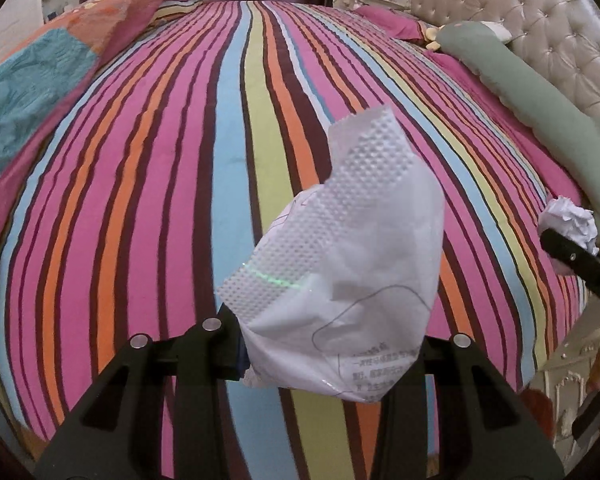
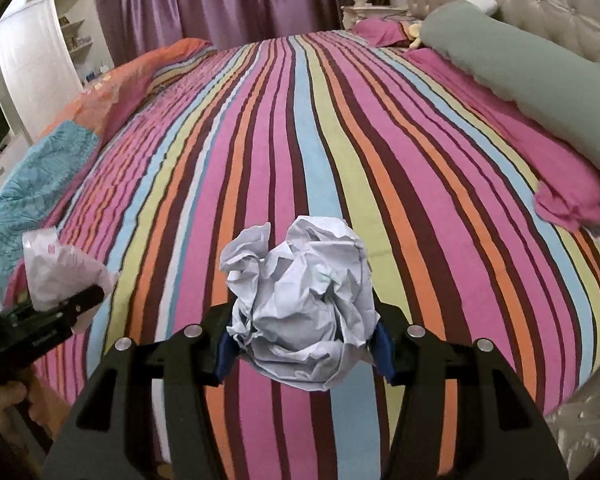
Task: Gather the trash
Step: 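Lift both held items off the bed and carry them toward the wastebasket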
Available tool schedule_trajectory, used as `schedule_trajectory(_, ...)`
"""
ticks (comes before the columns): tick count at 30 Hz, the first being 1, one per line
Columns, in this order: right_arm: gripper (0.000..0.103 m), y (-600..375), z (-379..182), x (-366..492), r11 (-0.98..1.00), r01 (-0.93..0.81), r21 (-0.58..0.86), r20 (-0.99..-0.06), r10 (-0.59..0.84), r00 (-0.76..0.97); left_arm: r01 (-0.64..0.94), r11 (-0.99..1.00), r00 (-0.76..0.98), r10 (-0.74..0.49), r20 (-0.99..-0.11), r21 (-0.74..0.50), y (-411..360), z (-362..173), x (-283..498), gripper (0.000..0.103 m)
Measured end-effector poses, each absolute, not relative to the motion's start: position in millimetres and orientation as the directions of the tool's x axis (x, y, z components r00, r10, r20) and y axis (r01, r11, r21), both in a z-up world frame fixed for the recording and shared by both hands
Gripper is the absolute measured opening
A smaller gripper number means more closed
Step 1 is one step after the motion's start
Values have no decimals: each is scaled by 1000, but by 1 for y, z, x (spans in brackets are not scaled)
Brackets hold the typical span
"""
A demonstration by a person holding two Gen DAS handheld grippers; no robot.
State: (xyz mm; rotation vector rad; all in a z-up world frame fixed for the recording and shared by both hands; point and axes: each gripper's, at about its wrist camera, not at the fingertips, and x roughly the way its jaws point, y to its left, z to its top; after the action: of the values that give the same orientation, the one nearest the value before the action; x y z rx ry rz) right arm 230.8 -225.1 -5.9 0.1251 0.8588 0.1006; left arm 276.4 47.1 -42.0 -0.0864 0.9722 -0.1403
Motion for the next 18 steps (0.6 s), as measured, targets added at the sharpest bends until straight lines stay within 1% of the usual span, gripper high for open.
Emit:
schedule_trajectory(9,52,-226,-7,193,986,-33,163,-738,144,659,75,989,588,-145,-796,-124,54,-40,205,37)
schedule_trajectory(18,52,-221,-11,154,981,-41,190,-729,169,663,54,985,567,-164,-807,-162,60,-47,160,37)
